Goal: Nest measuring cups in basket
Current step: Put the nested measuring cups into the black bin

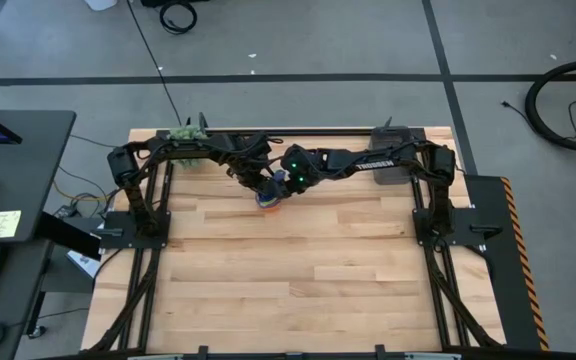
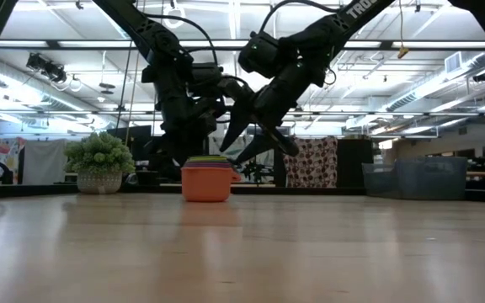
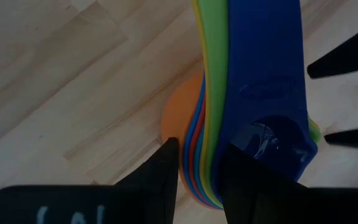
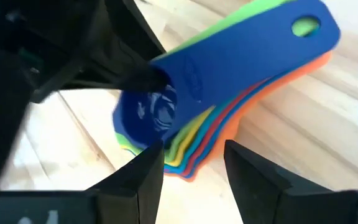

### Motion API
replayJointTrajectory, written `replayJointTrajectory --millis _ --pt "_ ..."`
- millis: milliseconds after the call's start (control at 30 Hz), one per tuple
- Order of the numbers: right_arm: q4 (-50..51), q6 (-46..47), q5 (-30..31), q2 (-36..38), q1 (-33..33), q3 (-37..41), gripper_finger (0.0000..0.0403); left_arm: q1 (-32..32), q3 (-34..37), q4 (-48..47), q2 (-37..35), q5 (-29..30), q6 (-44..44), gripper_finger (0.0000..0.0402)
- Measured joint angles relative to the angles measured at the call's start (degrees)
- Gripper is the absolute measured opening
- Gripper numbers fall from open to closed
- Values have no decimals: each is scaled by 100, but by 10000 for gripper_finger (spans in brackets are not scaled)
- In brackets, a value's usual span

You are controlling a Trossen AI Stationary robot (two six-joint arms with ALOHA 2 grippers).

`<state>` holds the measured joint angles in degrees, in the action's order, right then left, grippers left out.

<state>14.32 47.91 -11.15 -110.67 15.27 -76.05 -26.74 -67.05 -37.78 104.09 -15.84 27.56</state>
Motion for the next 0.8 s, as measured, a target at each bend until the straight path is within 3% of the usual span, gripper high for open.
replayJointTrajectory --millis 367,600,700,800 --pt "840 -1050 305 0 -140 9 200 0 4 37 -2 7 -39 96" --pt "270 -1032 215 0 -199 9 225 0 4 49 -2 9 -38 96" --pt "-107 -569 -122 0 -191 9 226 -2 4 52 -2 9 -38 96" --pt "-194 -251 23 0 -165 9 225 -2 4 55 -2 10 -10 96"
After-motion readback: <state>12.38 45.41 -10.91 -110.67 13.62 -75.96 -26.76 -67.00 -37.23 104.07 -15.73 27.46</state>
